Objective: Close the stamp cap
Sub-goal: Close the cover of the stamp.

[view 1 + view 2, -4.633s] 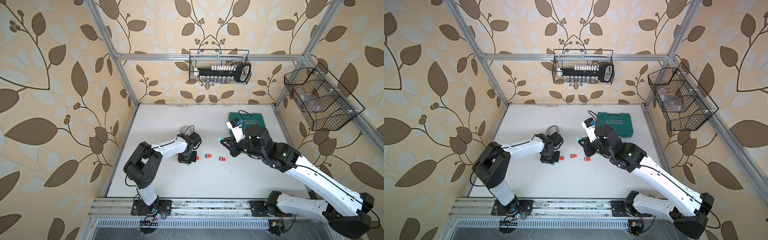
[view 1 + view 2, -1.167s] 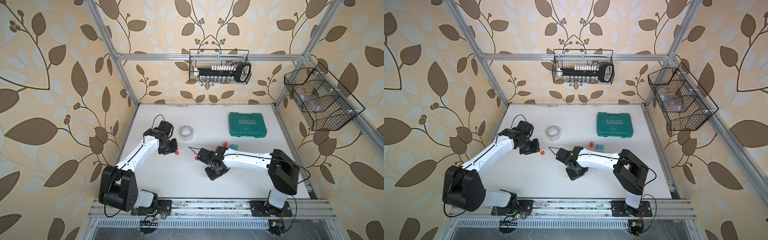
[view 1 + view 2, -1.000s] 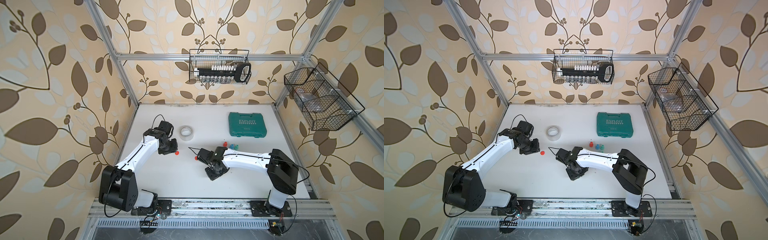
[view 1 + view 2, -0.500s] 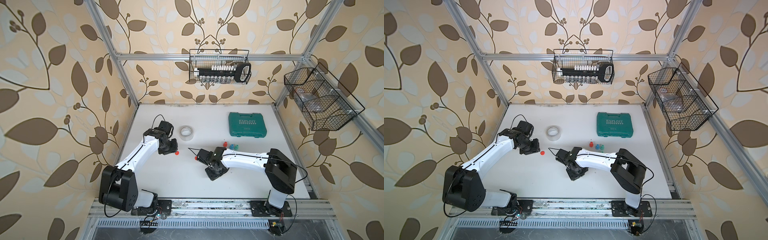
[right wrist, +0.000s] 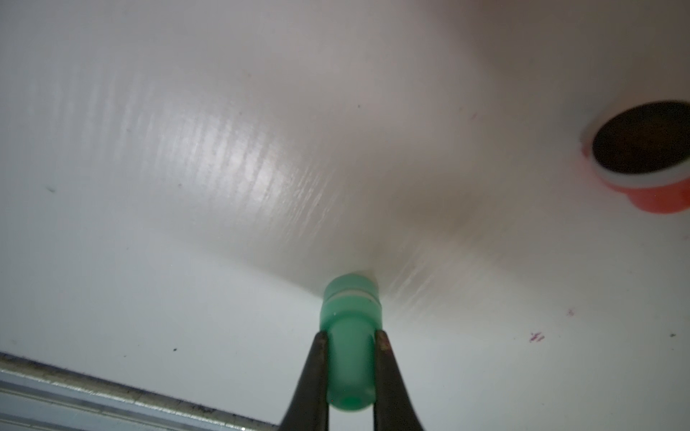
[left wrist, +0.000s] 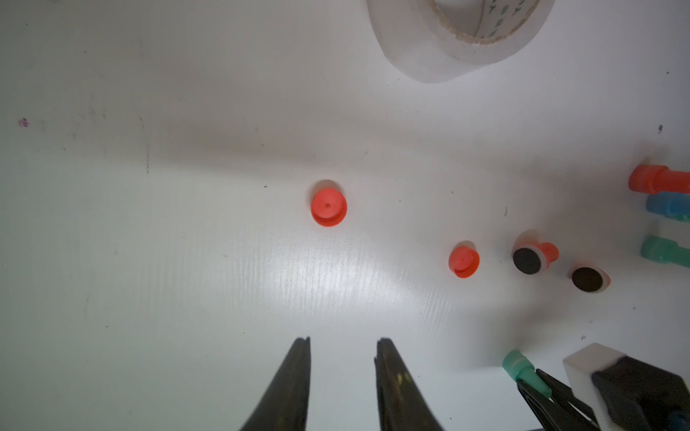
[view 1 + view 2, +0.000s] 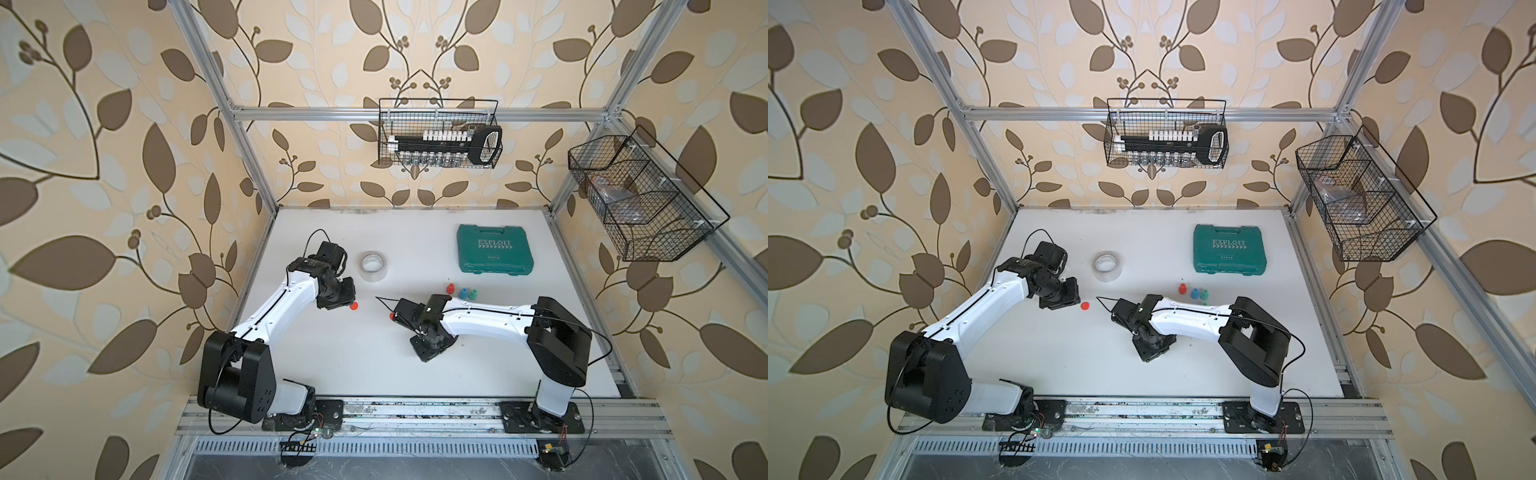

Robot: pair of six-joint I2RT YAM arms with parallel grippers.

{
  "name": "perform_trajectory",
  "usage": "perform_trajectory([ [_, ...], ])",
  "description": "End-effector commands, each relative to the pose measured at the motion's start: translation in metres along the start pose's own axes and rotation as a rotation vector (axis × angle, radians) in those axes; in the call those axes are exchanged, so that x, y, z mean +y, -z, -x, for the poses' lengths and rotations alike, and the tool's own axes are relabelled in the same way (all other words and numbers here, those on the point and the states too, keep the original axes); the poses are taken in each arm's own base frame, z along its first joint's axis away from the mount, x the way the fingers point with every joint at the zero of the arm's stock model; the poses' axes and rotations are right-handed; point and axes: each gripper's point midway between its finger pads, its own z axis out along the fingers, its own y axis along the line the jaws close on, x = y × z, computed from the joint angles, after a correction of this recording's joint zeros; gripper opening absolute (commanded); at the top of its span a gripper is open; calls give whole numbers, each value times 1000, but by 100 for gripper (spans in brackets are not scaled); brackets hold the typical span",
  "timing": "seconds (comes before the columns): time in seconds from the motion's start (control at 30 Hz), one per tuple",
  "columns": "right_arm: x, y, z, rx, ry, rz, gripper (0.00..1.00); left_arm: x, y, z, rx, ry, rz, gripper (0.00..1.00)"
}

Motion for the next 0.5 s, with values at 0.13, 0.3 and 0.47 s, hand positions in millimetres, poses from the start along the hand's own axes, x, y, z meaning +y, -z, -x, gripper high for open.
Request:
perform_trajectory([
  [0.13,3,-6,-2,30,22,-9,0,-3,3,-1,0,-18,-25,33],
  [0.3,6,-13,-7,65,34,6,0,-2,3,-1,-1,-19,-24,32],
  [0.47,9,-31,-20,146,54,8,0,-3,3,-2,0,-19,-26,32],
])
